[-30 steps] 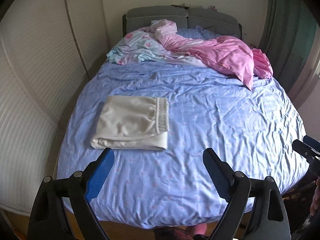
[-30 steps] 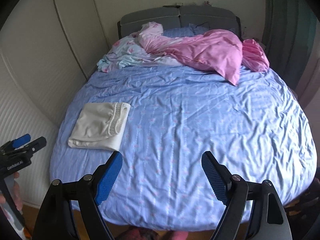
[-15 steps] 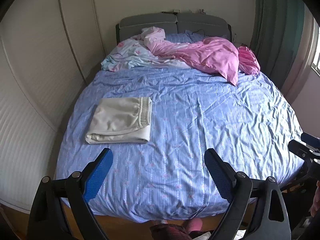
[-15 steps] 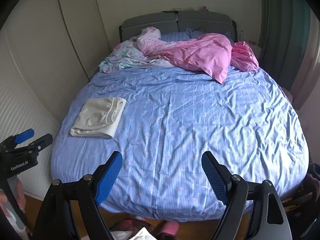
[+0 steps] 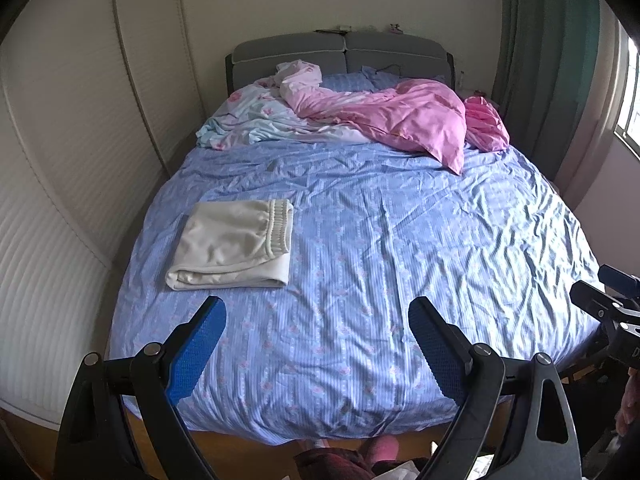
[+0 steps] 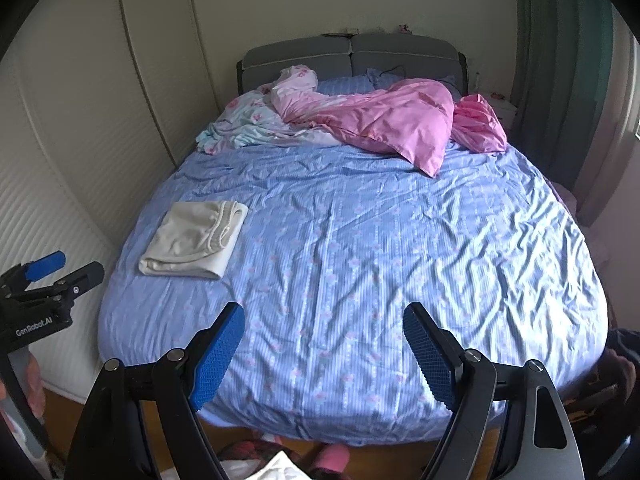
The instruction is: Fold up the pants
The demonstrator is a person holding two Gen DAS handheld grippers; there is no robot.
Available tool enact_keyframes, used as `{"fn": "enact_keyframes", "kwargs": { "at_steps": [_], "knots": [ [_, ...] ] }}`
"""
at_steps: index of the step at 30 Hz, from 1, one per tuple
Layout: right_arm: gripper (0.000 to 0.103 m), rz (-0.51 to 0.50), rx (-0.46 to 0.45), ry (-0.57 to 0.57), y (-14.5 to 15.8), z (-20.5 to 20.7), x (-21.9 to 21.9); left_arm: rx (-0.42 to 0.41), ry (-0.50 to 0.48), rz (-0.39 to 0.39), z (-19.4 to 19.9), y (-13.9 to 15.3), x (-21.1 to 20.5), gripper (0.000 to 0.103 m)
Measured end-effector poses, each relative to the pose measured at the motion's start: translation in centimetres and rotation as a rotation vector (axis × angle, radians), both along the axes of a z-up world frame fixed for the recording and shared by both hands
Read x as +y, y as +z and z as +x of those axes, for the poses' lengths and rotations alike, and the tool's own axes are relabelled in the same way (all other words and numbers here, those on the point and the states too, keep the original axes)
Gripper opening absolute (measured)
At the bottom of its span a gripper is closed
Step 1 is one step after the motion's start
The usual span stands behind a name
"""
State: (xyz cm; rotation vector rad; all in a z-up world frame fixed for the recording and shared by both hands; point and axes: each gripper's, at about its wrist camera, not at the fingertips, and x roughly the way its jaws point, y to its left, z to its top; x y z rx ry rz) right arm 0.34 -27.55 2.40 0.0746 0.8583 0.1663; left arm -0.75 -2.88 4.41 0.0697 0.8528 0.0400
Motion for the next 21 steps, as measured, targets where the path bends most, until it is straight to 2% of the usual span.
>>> {"fn": "enact_keyframes", "kwargs": {
  "at_steps": [12, 16, 21],
  "knots": [
    [0.082, 0.000, 0.000, -0.011, 0.14, -0.50, -0.45, 0.001, -0.010, 0.005, -0.45, 0.26, -0.53, 0.094],
    [0.082, 0.001, -0.002, -0.013, 0.28, -0.68, -0.38, -0.004, -0.012, 0.015, -0.52, 0.36, -0.59, 0.100],
    [0.082, 0.001, 0.000, -0.016, 0.32, -0.73, -0.30, -0.017, -0.029, 0.028, -0.63, 0.71, -0.43, 0.101]
  ]
}}
